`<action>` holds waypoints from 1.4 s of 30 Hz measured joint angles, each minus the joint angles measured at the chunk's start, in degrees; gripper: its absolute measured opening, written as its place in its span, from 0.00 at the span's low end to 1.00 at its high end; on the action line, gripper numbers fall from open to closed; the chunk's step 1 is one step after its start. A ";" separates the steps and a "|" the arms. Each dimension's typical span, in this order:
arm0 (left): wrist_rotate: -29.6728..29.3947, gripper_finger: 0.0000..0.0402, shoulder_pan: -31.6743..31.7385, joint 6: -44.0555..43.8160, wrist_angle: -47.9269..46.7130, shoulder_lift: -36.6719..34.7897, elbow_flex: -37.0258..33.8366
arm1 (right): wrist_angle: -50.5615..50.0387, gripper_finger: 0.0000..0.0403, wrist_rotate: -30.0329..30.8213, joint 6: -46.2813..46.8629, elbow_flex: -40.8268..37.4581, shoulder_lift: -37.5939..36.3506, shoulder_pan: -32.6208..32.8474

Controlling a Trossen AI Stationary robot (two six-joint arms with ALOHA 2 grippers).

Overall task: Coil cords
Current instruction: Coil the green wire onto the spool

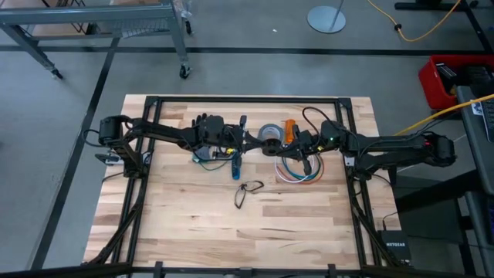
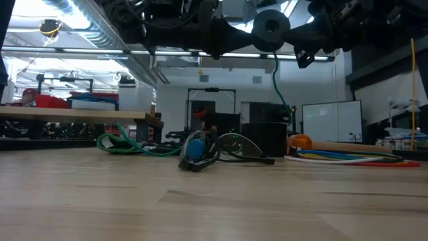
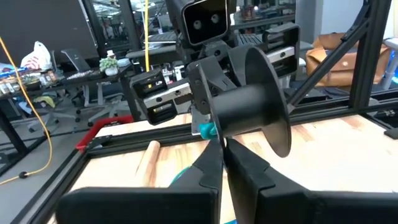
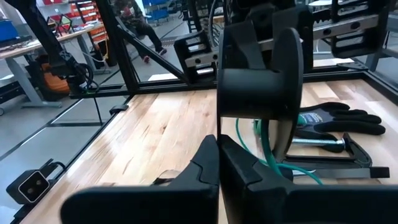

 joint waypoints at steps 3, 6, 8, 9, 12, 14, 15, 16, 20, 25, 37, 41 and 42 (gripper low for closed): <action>-0.17 0.01 -0.31 0.11 0.01 0.00 0.00 | 0.00 0.01 -0.02 -0.02 0.00 0.00 0.00; -0.19 0.00 -0.31 0.20 0.03 0.00 0.00 | 0.06 0.05 0.01 0.03 0.00 0.00 0.00; -0.45 0.00 -0.28 0.53 0.00 0.00 0.00 | 0.37 0.09 0.03 0.22 0.00 0.00 0.00; -0.66 0.00 -0.11 0.98 -0.12 0.00 0.00 | 0.61 0.11 0.20 0.73 0.00 -0.02 0.00; -0.69 0.00 0.79 1.88 -0.79 0.00 0.00 | 2.58 0.16 3.48 3.35 0.00 -0.05 0.07; -0.69 0.00 1.65 1.61 -1.94 0.00 0.00 | 4.00 0.19 6.32 4.22 0.00 -0.07 0.03; -0.67 0.00 2.03 1.28 -2.67 0.00 0.00 | 4.44 0.20 7.49 4.24 0.00 -0.07 0.00; -0.68 0.00 2.44 0.92 -3.30 0.00 0.00 | 4.83 0.22 8.70 4.24 0.01 -0.07 0.00; -0.65 0.00 3.62 -0.11 -6.24 0.00 0.00 | 4.61 0.27 13.72 4.23 0.02 -0.07 0.00; -0.62 0.00 4.29 -3.80 -8.62 0.00 0.00 | -0.48 0.28 17.05 3.02 0.09 -0.71 0.00; 6.42 0.00 4.19 -11.51 -10.06 0.00 -0.02 | -8.64 0.29 18.93 1.29 0.07 -1.22 -1.99; 7.23 0.00 4.19 -12.23 -10.06 0.00 -0.02 | -6.91 0.29 14.21 1.40 0.09 -0.81 -1.90; 7.24 0.00 4.19 -12.09 -10.04 0.00 -0.02 | -6.22 0.29 12.75 1.44 0.07 -0.81 -1.90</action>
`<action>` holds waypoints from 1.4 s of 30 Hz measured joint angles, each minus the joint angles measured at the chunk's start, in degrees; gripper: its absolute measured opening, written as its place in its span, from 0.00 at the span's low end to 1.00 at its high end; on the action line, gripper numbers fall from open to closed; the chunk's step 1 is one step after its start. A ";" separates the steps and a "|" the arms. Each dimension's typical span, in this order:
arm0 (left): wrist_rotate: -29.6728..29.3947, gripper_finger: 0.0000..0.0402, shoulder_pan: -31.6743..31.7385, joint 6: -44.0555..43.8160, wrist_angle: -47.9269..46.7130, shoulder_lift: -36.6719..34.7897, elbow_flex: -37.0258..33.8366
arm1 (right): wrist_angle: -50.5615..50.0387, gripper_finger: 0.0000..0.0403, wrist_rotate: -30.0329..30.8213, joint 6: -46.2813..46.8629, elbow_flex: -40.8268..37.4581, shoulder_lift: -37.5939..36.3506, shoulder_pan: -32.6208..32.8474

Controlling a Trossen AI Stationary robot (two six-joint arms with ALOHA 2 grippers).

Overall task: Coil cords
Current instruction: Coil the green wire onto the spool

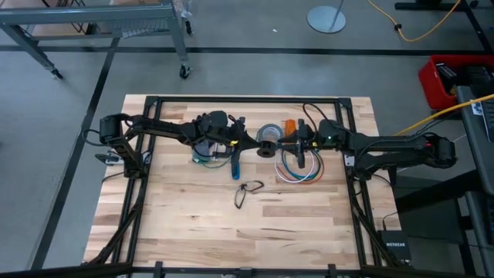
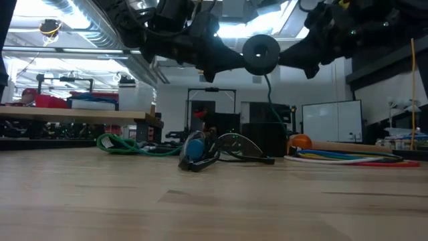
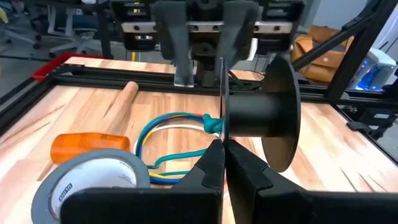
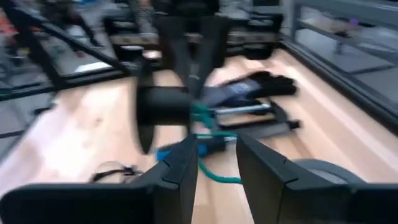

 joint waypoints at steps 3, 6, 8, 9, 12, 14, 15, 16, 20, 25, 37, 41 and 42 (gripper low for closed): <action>0.02 0.00 0.00 0.01 0.03 0.00 0.00 | 1.51 0.29 -2.22 0.24 0.00 -0.02 0.02; 0.02 0.00 0.00 -0.03 0.07 0.00 0.00 | 2.24 0.29 -2.82 1.45 0.00 0.01 0.02; 0.07 0.00 0.00 -0.10 0.29 0.00 0.00 | 2.28 0.29 -2.58 1.89 0.00 0.35 0.02; 0.33 0.00 0.00 -0.15 0.55 0.00 0.00 | 2.17 0.29 -2.36 2.39 0.00 0.60 0.02; 1.47 0.00 0.00 -0.41 1.77 0.00 0.00 | 3.15 0.29 -2.30 2.82 0.01 2.11 0.02; 1.79 0.00 -0.19 -0.40 2.64 0.00 -0.02 | 4.46 0.29 -2.30 2.86 0.00 3.46 0.02; 1.77 0.00 -0.34 -0.19 2.96 0.00 -0.02 | 5.37 0.29 -2.32 2.88 0.00 4.19 0.02; 1.77 0.00 -0.48 0.07 3.06 0.00 -0.02 | 6.69 0.29 -2.40 2.89 0.00 4.97 0.03; 1.77 0.00 -0.82 0.23 3.21 0.00 -0.02 | 10.70 0.29 -3.82 2.91 0.00 8.06 0.04; 1.82 0.00 -0.85 0.26 3.05 0.00 -0.04 | 12.72 0.26 -4.81 2.92 0.00 10.49 0.04; 1.75 0.00 -0.71 0.54 3.15 0.00 -0.04 | 12.91 0.05 -5.27 2.51 0.00 10.88 0.04; 1.78 0.00 -0.70 0.60 3.13 0.00 -0.04 | 12.94 0.02 -5.27 2.49 0.00 10.88 0.04; 1.81 0.00 -0.70 0.51 3.11 0.00 -0.04 | 12.93 0.02 -5.27 2.49 0.00 10.88 0.04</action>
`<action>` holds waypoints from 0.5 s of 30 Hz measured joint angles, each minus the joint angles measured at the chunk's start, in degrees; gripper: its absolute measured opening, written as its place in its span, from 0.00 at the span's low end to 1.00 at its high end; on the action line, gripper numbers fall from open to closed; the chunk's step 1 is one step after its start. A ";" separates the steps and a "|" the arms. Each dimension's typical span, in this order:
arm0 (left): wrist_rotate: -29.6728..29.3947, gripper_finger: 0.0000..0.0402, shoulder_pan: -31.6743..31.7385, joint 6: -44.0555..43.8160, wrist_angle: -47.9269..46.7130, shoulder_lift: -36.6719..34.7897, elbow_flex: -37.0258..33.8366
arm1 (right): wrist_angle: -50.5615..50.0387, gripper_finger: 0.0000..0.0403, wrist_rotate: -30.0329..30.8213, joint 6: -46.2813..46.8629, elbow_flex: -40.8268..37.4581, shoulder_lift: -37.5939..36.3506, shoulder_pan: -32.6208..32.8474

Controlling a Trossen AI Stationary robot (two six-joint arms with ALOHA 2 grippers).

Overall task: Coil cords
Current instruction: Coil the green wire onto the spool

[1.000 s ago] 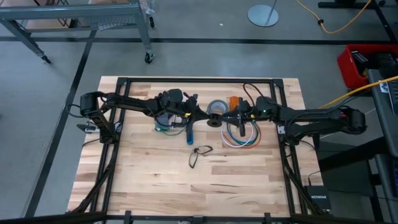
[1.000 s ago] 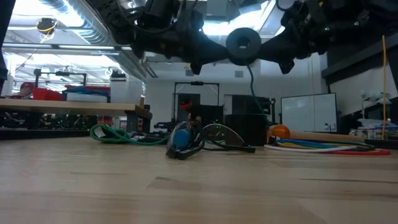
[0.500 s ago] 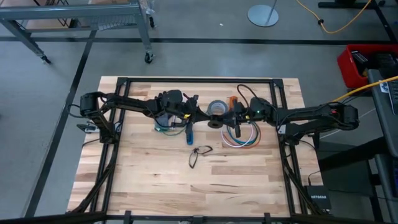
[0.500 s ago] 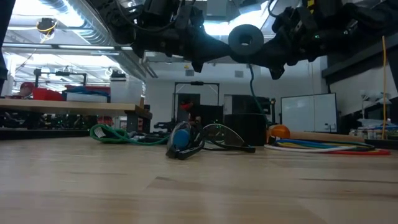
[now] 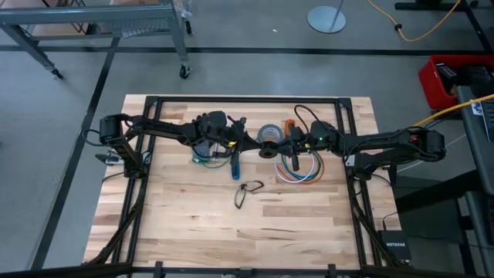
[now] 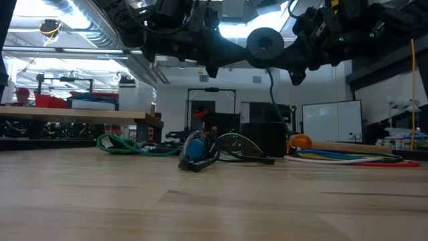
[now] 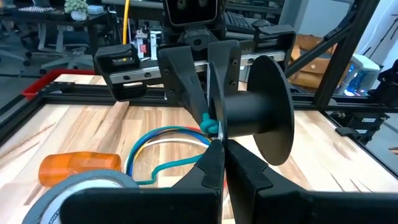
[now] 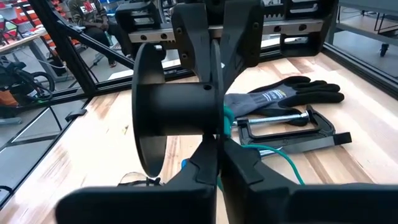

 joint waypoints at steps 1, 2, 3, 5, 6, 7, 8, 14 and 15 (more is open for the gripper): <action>-0.04 0.00 0.00 -0.27 0.02 0.00 0.00 | 0.02 0.02 0.00 0.00 0.00 0.00 0.00; -0.04 0.01 0.00 -0.63 0.02 0.00 0.00 | 0.02 0.02 0.00 0.00 0.00 0.00 0.00; -0.04 0.02 0.00 -1.36 0.02 0.00 0.00 | 0.02 0.02 0.02 0.00 0.00 0.00 0.00; -0.55 0.03 -0.04 -1.86 0.01 0.00 0.00 | 0.00 0.01 0.02 -0.02 0.00 0.00 0.00; -1.09 0.04 -0.04 -1.91 0.02 0.00 0.00 | 0.01 0.01 0.02 -0.02 0.00 0.00 0.00; -1.81 0.05 -0.04 -1.89 0.07 0.00 0.00 | 0.02 0.01 0.03 -0.02 0.00 0.00 0.00; -2.72 0.07 -0.07 -1.78 0.08 0.00 0.02 | 0.02 0.01 0.03 -0.02 0.00 0.00 0.00; -12.04 0.17 -0.07 1.51 0.17 0.00 0.02 | 0.27 0.01 3.38 -0.02 -0.02 -0.08 -0.09; -13.65 0.19 -0.07 2.49 0.46 0.00 0.02 | 0.49 0.01 4.49 -0.03 -0.04 -0.21 -0.10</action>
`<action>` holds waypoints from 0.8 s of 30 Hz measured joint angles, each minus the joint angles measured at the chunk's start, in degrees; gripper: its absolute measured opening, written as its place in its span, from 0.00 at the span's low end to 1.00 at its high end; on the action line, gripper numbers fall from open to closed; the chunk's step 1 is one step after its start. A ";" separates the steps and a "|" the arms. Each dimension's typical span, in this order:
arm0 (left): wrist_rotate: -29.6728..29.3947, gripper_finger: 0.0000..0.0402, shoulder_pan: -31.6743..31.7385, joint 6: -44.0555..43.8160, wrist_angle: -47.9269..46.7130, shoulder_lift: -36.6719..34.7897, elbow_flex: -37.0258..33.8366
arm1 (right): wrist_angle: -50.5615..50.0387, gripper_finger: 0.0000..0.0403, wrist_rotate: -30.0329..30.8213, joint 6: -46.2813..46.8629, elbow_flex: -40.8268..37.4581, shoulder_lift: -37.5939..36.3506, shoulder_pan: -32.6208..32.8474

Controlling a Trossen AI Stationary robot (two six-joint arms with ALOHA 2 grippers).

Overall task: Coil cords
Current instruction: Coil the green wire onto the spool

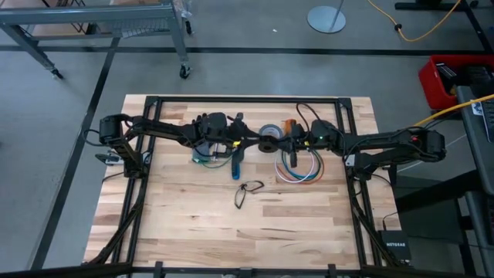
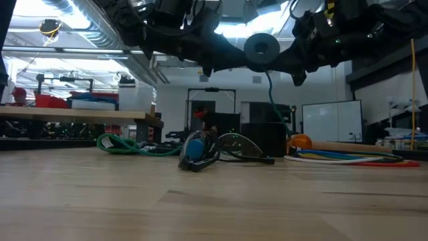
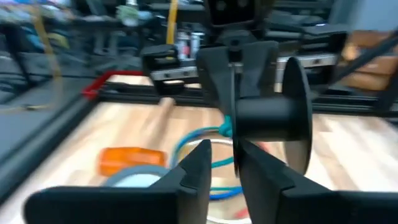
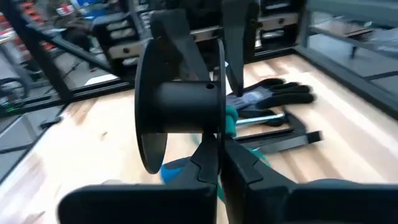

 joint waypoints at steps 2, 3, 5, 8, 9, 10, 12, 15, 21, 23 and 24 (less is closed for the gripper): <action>-2.93 0.24 0.00 1.94 1.07 0.00 0.04 | 0.44 0.01 2.44 -0.02 0.00 -0.56 0.00; -4.58 0.26 0.00 3.16 1.60 -0.04 0.07 | 0.52 0.01 3.69 -0.06 0.00 -0.94 -0.07; -7.95 0.30 0.00 5.04 3.18 -0.04 0.07 | 0.69 0.01 5.30 -0.06 0.00 -1.79 -0.75; -12.84 0.35 0.01 7.86 5.15 -0.04 0.07 | 0.86 0.00 6.48 -0.09 0.00 -3.29 -2.25; -13.98 0.36 0.03 8.33 5.61 -0.04 0.07 | 0.87 0.00 6.65 -0.10 0.00 -3.86 -2.88; -14.82 0.37 0.07 8.83 5.68 -0.04 0.07 | 1.03 0.00 6.67 -0.11 0.00 -4.47 -3.56; -15.20 0.38 0.09 9.41 5.40 -0.04 0.07 | 2.27 0.00 6.72 -0.13 0.00 -5.65 -4.83; -15.26 0.39 0.10 9.27 4.49 -0.04 0.07 | 4.28 0.00 6.77 -0.13 0.00 -7.11 -6.49; -15.07 0.37 -0.38 8.96 3.06 -0.04 0.04 | 8.50 0.00 4.55 -1.57 0.00 -9.20 -9.07; -14.92 0.37 -0.43 8.86 3.06 -0.04 0.04 | 10.15 0.00 4.49 -1.70 0.03 -9.56 -9.80; -14.94 0.38 -0.48 8.83 3.06 -0.04 0.04 | 10.80 0.00 4.50 -1.73 0.10 -9.70 -10.15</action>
